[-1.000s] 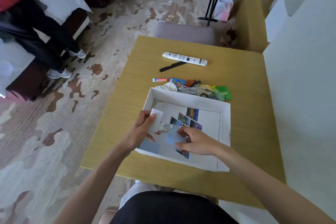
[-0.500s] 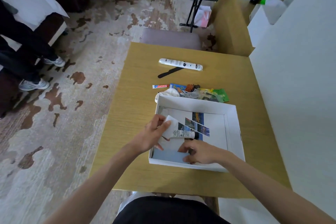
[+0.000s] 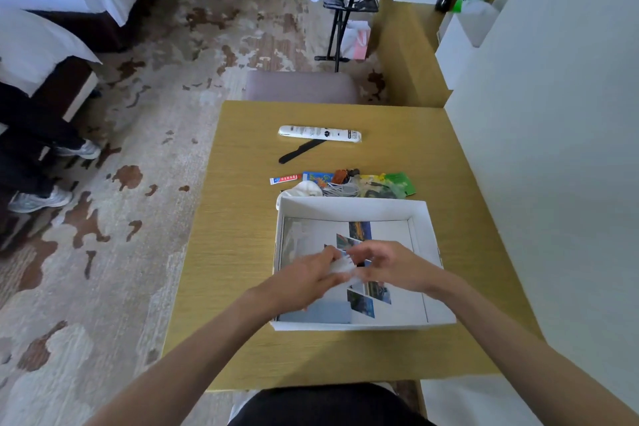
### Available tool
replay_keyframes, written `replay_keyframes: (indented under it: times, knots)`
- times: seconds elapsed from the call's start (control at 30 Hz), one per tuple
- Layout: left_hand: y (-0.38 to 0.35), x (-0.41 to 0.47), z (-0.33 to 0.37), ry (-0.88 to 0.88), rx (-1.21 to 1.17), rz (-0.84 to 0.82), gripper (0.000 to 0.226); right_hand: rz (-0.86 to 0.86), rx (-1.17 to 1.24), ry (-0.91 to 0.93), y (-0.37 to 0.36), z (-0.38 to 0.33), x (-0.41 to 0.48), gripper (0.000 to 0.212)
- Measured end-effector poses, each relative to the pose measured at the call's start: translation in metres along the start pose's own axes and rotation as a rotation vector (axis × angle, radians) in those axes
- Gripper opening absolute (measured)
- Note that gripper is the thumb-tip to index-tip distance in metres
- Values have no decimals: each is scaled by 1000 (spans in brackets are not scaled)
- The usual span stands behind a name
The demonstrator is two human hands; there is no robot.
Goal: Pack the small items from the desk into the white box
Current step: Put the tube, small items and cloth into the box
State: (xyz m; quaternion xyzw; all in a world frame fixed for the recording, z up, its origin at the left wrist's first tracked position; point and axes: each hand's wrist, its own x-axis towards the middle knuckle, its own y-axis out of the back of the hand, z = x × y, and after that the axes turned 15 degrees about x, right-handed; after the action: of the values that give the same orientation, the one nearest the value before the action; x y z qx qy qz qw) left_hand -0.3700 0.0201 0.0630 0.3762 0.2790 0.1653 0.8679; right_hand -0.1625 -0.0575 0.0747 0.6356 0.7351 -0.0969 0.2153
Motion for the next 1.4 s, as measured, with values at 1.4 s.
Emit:
replay_keyframes:
  times: [1.4]
  knots:
    - [-20, 19, -5, 53, 616, -247, 22, -361, -620, -6, 6, 54, 0, 40]
